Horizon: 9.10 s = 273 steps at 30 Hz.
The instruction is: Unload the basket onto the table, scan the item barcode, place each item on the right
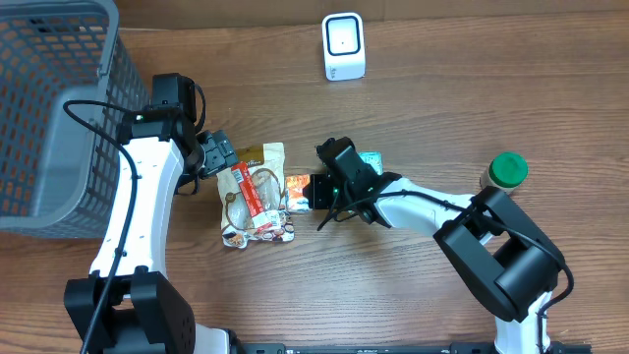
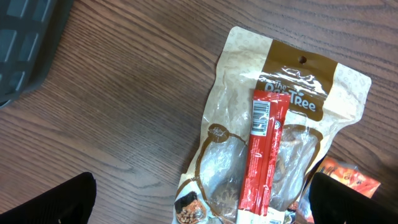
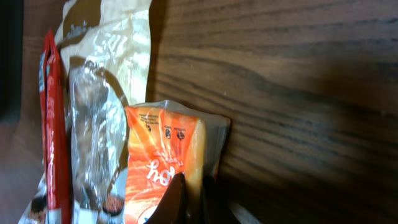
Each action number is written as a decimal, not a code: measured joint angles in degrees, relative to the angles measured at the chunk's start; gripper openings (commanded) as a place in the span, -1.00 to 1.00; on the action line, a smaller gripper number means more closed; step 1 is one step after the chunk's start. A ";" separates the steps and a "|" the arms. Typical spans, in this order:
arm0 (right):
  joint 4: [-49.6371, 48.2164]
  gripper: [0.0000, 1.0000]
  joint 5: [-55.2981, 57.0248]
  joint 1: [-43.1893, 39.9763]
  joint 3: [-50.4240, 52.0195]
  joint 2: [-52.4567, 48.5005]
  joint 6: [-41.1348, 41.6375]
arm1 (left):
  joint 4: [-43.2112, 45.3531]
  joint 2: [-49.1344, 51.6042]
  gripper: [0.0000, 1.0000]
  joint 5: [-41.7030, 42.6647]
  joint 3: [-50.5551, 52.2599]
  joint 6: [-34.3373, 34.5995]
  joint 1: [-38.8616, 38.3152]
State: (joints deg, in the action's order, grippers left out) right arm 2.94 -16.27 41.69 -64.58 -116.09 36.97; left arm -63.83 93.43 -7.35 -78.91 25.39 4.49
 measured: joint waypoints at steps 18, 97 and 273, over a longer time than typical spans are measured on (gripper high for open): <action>26.14 -0.93 31.23 -0.79 -0.02 17.00 -21.70 | 0.00 0.00 0.99 0.00 0.00 -0.02 0.00; 29.94 -0.48 59.04 -2.93 10.49 17.00 -26.88 | 0.00 0.00 0.99 0.00 -0.02 -0.02 0.00; 41.72 -0.58 24.15 -16.11 1.81 15.30 -26.64 | 0.00 0.00 1.00 0.00 0.00 0.00 0.00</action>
State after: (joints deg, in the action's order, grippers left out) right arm 44.66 7.88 25.58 -62.76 -100.79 10.33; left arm -63.83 93.43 -7.35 -78.91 25.39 4.49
